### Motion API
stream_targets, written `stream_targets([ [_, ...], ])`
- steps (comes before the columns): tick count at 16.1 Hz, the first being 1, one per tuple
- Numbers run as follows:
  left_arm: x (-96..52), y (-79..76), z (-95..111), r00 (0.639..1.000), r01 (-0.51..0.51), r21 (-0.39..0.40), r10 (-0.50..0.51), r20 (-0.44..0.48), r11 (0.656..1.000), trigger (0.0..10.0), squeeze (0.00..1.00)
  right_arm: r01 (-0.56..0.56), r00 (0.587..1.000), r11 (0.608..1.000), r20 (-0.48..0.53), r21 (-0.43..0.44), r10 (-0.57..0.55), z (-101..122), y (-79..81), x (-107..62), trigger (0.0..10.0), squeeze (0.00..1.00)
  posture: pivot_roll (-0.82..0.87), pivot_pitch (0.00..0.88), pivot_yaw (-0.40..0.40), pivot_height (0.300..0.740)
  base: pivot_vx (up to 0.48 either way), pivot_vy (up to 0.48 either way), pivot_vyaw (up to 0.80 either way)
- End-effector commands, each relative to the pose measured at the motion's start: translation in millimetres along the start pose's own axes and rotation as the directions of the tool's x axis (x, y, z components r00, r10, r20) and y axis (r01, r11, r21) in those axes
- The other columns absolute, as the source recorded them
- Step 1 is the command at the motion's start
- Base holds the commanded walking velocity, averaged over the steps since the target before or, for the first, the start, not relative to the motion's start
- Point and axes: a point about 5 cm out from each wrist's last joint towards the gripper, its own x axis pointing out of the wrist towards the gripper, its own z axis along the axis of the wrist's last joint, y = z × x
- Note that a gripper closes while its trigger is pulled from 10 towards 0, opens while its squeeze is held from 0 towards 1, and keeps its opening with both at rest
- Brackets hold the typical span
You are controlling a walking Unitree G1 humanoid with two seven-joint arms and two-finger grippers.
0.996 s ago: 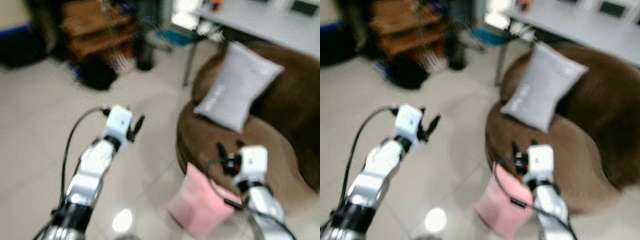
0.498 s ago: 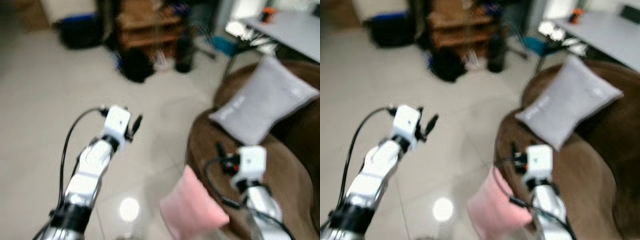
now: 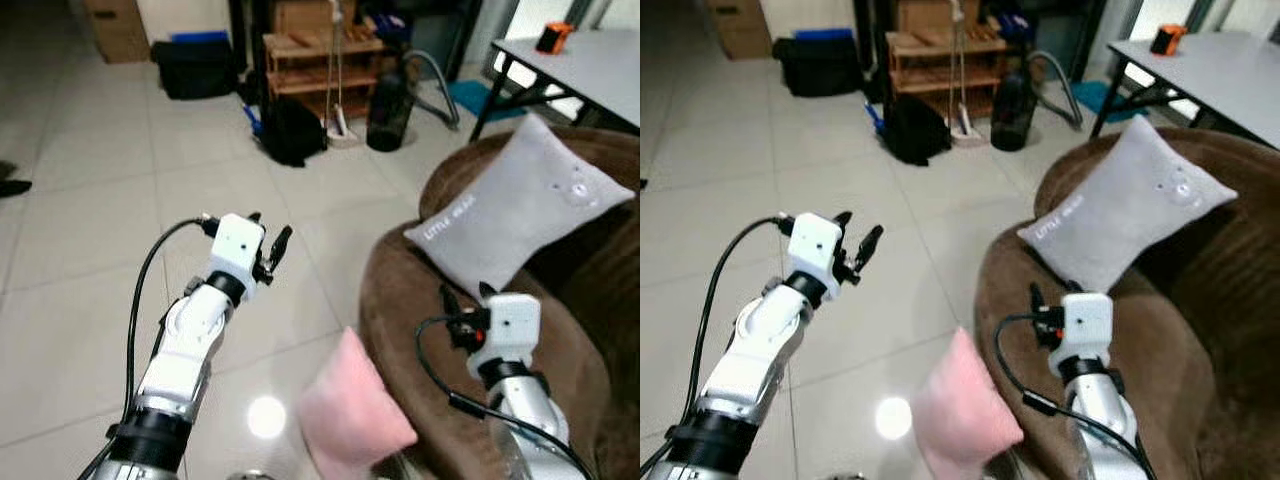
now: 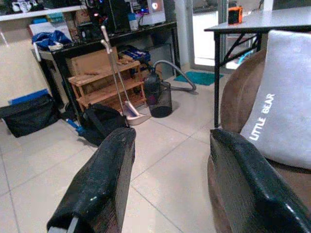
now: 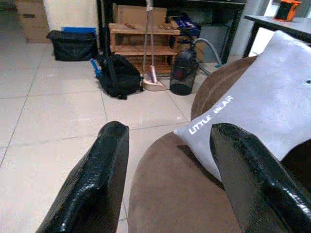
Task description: Move the pillow to the sofa from floor
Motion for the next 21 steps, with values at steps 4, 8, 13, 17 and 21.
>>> stream_targets([
  [4, -6.6, 6.4, -5, 1.0, -0.014, -0.02, 0.014, 0.004, 1.0, 10.0, 0.0, -0.028, 1.0, 1.0, 0.004, -0.003, 0.028, 0, 4.3, 0.5, 10.0, 0.0, 0.07, 0.008, -0.025, 0.74, 0.197, 0.0, 0.0],
  [8, -7.8, 4.9, -8, 1.0, -0.003, -0.028, 0.002, -0.008, 1.0, 10.0, 0.0, -0.035, 0.999, 0.999, 0.006, -0.004, 0.035, 1, 5.2, 0.4, 10.0, 0.0, 0.07, 0.002, -0.031, 0.74, 0.152, 0.0, 0.0],
  [13, -14.8, 3.6, -14, 1.0, 0.02, -0.013, -0.02, -0.008, 1.0, 10.0, 0.0, -0.062, 0.998, 0.998, -0.017, -0.003, 0.062, -4, 6.9, 0.6, 10.0, 0.0, 0.07, 0.0, -0.039, 0.72, 0.0, 0.0, 0.0],
  [17, -19.4, 5.3, -17, 1.0, -0.003, -0.027, 0.003, 0.012, 1.0, 10.0, 0.0, -0.063, 0.998, 0.998, -0.02, -0.015, 0.063, -4, 5.8, 0.8, 10.0, 0.0, 0.07, 0.0, -0.044, 0.685, 0.0, 0.0, 0.0],
  [21, -19.5, 2.9, -16, 1.0, -0.006, -0.027, 0.007, 0.023, 1.0, 10.0, 0.0, -0.066, 0.998, 0.998, -0.018, -0.018, 0.065, -4, 4.4, 2.2, 10.0, 0.0, 0.07, 0.004, -0.05, 0.64, 0.0, 0.0, 0.0],
])
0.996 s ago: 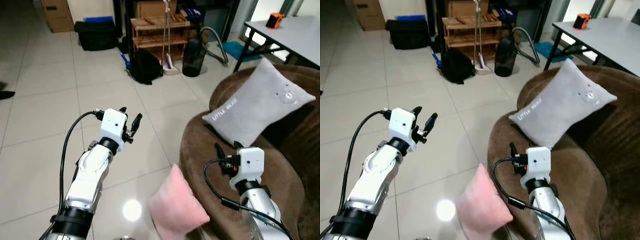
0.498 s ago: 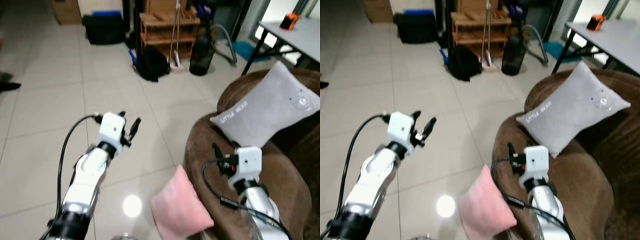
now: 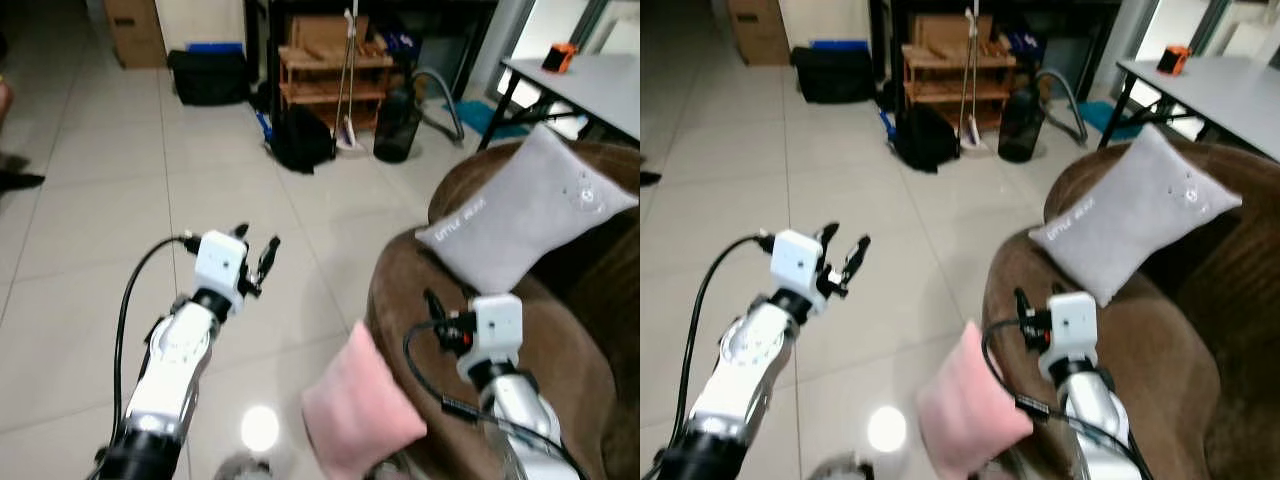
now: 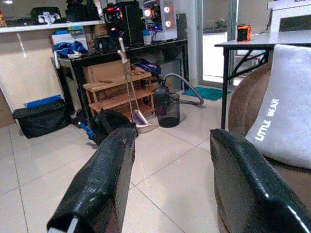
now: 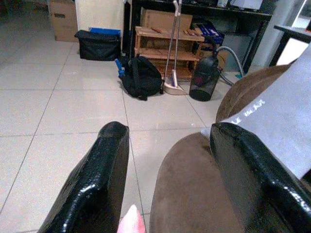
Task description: Move the pillow to the sofa from floor
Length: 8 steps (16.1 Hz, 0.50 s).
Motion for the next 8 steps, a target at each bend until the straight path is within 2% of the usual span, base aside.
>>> stream_targets([
  [1, -1.7, -1.1, -3.0, 1.0, 0.004, -0.007, -0.004, -0.009, 1.0, 10.0, 0.0, 0.002, 1.0, 1.0, -0.005, -0.011, -0.002, -1.1, -1.9, 0.2, 10.0, 0.0, 0.07, 0.004, -0.051, 0.635, 0.0, 0.0, 0.0],
  [8, -5.1, -3.7, -6.9, 1.0, -0.02, -0.002, 0.02, -0.015, 1.0, 10.0, 0.0, -0.012, 1.0, 1.0, -0.01, -0.018, 0.012, -0.1, -3.3, -0.7, 10.0, 0.0, 0.06, 0.024, -0.074, 0.585, 0.0, 0.0, 0.0],
])
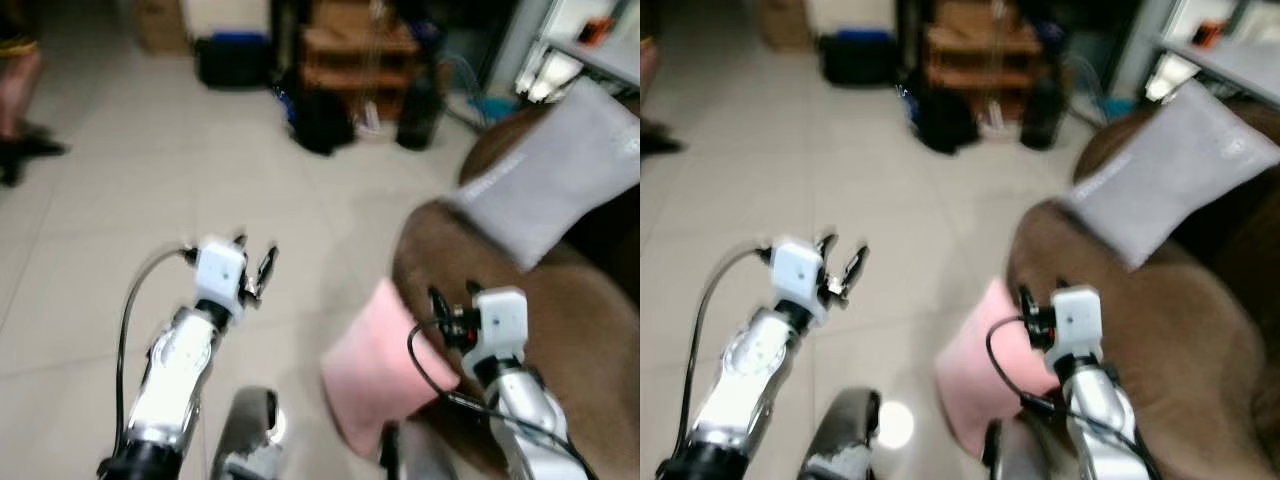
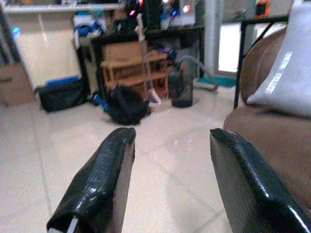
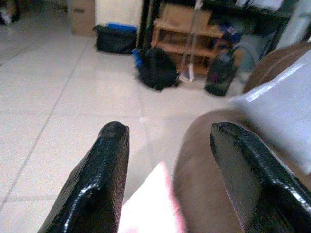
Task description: Move the pillow to the sofa from floor
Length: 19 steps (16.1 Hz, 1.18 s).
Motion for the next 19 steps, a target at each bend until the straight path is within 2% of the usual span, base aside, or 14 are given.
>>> stream_targets([
  [1, 2.5, -0.6, 7, 1.0, 0.003, 0.016, -0.003, 0.023, 1.0, 10.0, 0.0, -0.014, 1.0, 1.0, 0.001, -0.007, 0.014, 2, -0.8, 0.6, 10.0, 0.0, 0.06, 0.03, -0.085, 0.585, 0.0, 0.0, 0.0],
  [5, -10.1, 4.0, 6, 0.999, -0.047, 0.012, 0.047, 0.025, 0.999, 10.0, 0.0, -0.1, 0.995, 0.994, -0.019, -0.035, 0.099, 0, 4.6, 4.7, 10.0, 0.0, 0.09, 0.066, -0.145, 0.585, 0.064, 0.0, 0.0],
  [10, -16.7, 8.0, 7, 0.997, -0.074, 0.022, 0.074, 0.018, 0.997, 10.0, 0.0, -0.131, 0.991, 0.991, -0.023, -0.032, 0.13, 1, 8.3, 8.9, 10.0, 0.0, 0.1, 0.095, -0.149, 0.585, 0.274, 0.0, 0.0],
  [12, -9.7, 6.5, 12, 0.999, -0.028, 0.033, 0.028, 0.025, 0.999, 10.0, 0.0, -0.101, 0.995, 0.995, -0.01, -0.014, 0.101, 1, 10.3, 8.2, 10.0, 0.0, 0.11, 0.096, -0.108, 0.585, 0.276, 0.0, 0.0],
  [13, -4.0, 6.9, 14, 1.0, 0.0, 0.043, -0.001, 0.03, 0.999, 10.0, 0.0, -0.071, 0.997, 0.998, -0.004, -0.001, 0.071, 0, 10.8, 6.7, 10.0, 0.0, 0.11, 0.09, -0.046, 0.585, 0.274, 0.0, 0.0],
  [14, -1.3, 7.5, 15, 0.999, 0.011, 0.047, -0.013, 0.032, 0.999, 10.0, 0.0, -0.057, 0.998, 0.998, -0.002, 0.004, 0.057, -1, 11.2, 6.1, 10.0, 0.0, 0.1, 0.087, -0.03, 0.585, 0.274, 0.0, 0.0],
  [16, 11.6, 8.6, 21, 0.998, 0.047, 0.044, -0.05, 0.047, 0.998, 10.0, 0.0, -0.001, 1.0, 1.0, -0.002, 0.028, 0.001, -4, 10.8, -1.6, 10.0, 0.0, 0.09, 0.081, 0.022, 0.585, 0.276, 0.0, 0.0],
  [19, 18.5, 5.4, 24, 0.995, 0.078, 0.04, -0.08, 0.054, 0.996, 10.0, 0.0, 0.028, 1.0, 0.999, -0.006, 0.033, -0.028, -7, 8.1, -7.2, 10.0, 0.0, 0.08, 0.078, 0.036, 0.585, 0.274, 0.0, -0.68],
])
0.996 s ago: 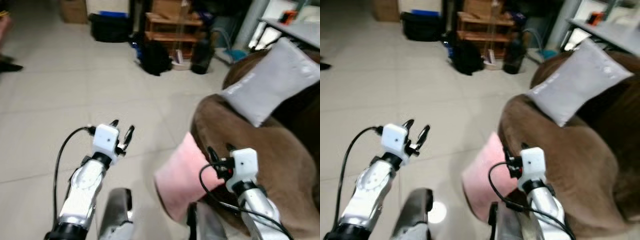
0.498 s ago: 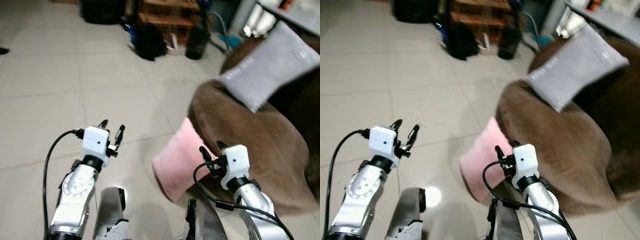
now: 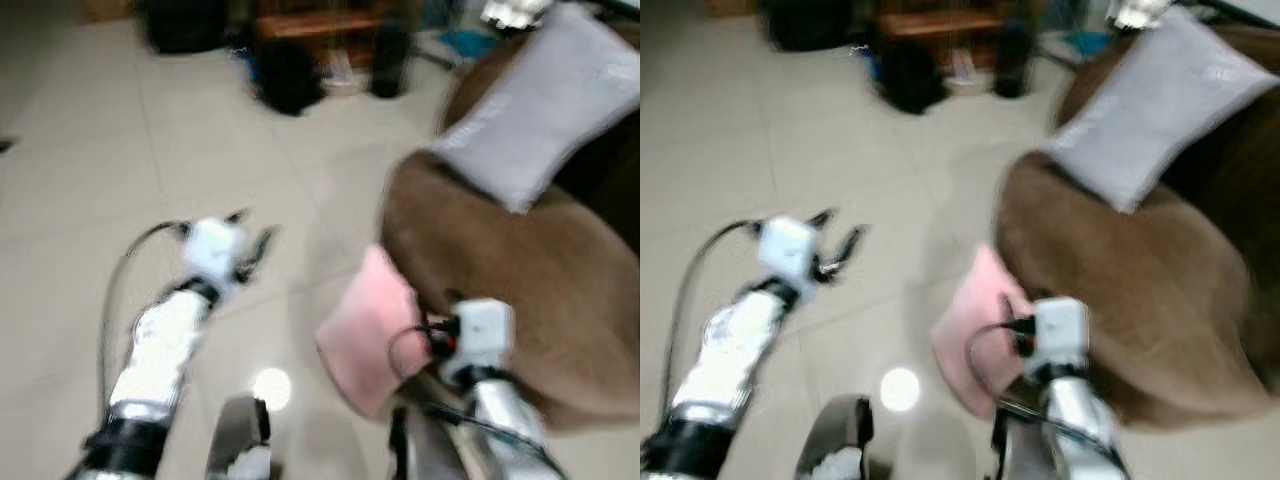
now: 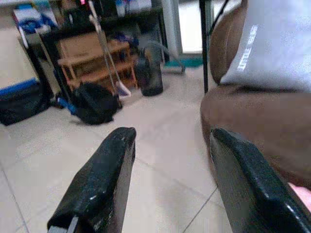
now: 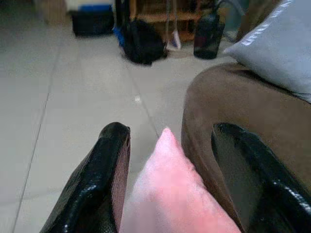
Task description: Move the pillow to the sofa from floor
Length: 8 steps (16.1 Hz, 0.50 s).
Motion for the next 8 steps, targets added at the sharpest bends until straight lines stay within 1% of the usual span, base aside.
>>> stream_targets([
  [1, 6.7, -16.6, 4, 0.998, 0.058, -0.019, -0.058, 0.028, 0.998, 10.0, 0.0, 0.05, 0.999, 0.998, -0.018, -0.033, -0.05, -4, -16.2, -6.6, 10.0, 0.0, 0.08, 0.074, 0.029, 0.585, 0.274, 0.0, 0.0],
  [5, -1.7, -17.3, 0, 0.999, 0.04, -0.026, -0.039, 0.024, 0.999, 10.0, 0.0, -0.028, 0.999, 0.998, -0.039, -0.054, 0.026, -4, -11.1, -1.2, 10.0, 0.0, 0.08, 0.075, -0.009, 0.585, 0.277, 0.0, 0.0],
  [7, -10.2, -16.2, -4, 1.0, 0.016, -0.028, -0.015, 0.017, 0.999, 10.0, 0.0, -0.068, 0.997, 0.996, -0.045, -0.064, 0.065, -5, -9.5, 2.7, 10.0, 0.0, 0.09, 0.075, -0.033, 0.585, 0.277, 0.0, 0.0],
  [8, -12.0, -16.5, -5, 1.0, 0.01, -0.03, -0.009, 0.016, 1.0, 10.0, 0.0, -0.077, 0.996, 0.995, -0.048, -0.061, 0.074, -5, -9.6, 3.6, 10.0, 0.0, 0.09, 0.073, -0.04, 0.585, 0.277, 0.0, 0.0],
])
